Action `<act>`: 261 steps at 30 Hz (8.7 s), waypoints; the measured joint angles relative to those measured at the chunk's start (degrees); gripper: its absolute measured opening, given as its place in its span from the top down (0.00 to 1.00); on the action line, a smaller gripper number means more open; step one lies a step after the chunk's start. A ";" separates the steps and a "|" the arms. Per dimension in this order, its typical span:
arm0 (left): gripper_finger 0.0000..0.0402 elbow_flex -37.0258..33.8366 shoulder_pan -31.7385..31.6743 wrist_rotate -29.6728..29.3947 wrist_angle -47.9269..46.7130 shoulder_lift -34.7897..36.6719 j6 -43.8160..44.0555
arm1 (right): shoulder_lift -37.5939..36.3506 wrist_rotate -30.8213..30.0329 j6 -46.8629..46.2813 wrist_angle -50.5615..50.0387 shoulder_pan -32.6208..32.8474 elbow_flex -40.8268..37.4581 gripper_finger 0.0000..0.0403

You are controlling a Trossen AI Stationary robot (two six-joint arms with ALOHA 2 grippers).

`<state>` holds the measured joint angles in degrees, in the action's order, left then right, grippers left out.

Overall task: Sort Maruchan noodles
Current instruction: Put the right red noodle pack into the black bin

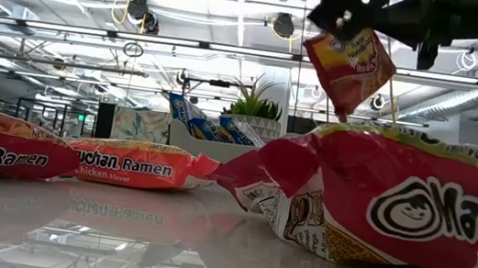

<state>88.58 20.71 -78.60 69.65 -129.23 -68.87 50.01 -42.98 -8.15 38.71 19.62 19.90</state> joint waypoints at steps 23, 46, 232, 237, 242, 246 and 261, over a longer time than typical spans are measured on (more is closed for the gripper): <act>0.39 -0.07 2.75 24.64 -48.07 11.30 62.71 | -1.14 2.72 0.94 0.08 0.00 0.07 1.00; 0.34 -5.03 -6.79 24.54 -66.30 14.93 75.60 | -1.87 2.79 1.39 -0.82 0.00 0.07 1.00; 0.18 -5.03 6.51 38.58 -128.54 42.69 96.66 | 10.13 9.96 18.40 -65.42 -12.74 51.52 0.71; 0.18 -5.03 7.96 38.23 -132.23 42.69 99.54 | 10.15 10.00 16.87 -74.22 -18.37 53.46 0.71; 0.18 -5.03 8.61 37.98 -132.28 42.69 98.36 | 10.56 13.70 14.94 -83.22 -24.03 54.62 0.71; 0.18 -5.03 7.50 37.35 -132.04 42.69 97.47 | 11.24 18.78 15.06 -87.54 -28.18 54.90 0.71; 0.18 -5.07 4.59 36.97 -131.44 42.69 97.56 | 18.23 20.16 30.09 -102.51 -45.78 54.93 0.71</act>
<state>83.50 25.30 -41.63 -61.79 -86.54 28.69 68.24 -22.81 21.93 -63.80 -26.16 74.83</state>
